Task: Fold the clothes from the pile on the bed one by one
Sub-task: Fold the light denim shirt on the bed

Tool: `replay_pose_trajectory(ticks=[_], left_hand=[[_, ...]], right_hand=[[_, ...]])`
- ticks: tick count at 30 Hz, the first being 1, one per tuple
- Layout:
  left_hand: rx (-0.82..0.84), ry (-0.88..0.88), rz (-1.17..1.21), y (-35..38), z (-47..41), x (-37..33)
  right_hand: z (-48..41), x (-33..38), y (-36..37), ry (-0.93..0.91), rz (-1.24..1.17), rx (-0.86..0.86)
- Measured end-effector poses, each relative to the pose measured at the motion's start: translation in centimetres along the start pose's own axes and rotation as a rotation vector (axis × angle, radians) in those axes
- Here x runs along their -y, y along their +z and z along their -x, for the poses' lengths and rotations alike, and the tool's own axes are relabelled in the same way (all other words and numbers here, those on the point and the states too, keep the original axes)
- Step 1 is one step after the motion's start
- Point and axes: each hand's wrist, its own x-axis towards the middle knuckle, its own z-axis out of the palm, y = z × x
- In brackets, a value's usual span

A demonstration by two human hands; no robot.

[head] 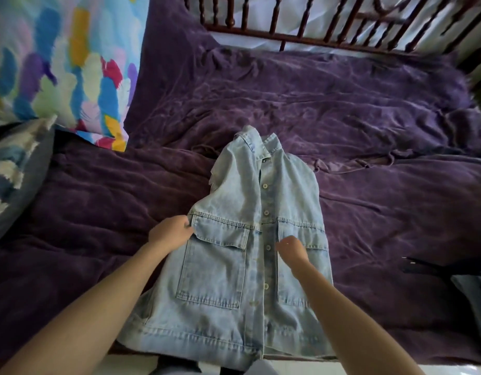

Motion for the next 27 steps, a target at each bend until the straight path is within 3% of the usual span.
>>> replay_pose_trajectory(ticks=[10, 16, 23, 27], left_hand=[[-0.137, -0.181, 0.520, -2.7, -7.9, -2.9], [-0.013, -0.289, 0.768, -2.1, -15.8, -4.3], [0.192, -0.447, 0.900, 0.0, -22.3, -6.3], [0.035, -0.465, 1.053, 0.6, -23.6, -6.8]], right_hand=[[-8.6, 9.8, -4.1, -0.160, 0.065, 0.042], [-15.4, 15.8, -3.1, -0.155, -0.048, -0.018], [-25.3, 20.1, -4.2, -0.224, 0.010, -0.102], [-28.0, 20.8, -4.3, -0.230, -0.035, -0.016]])
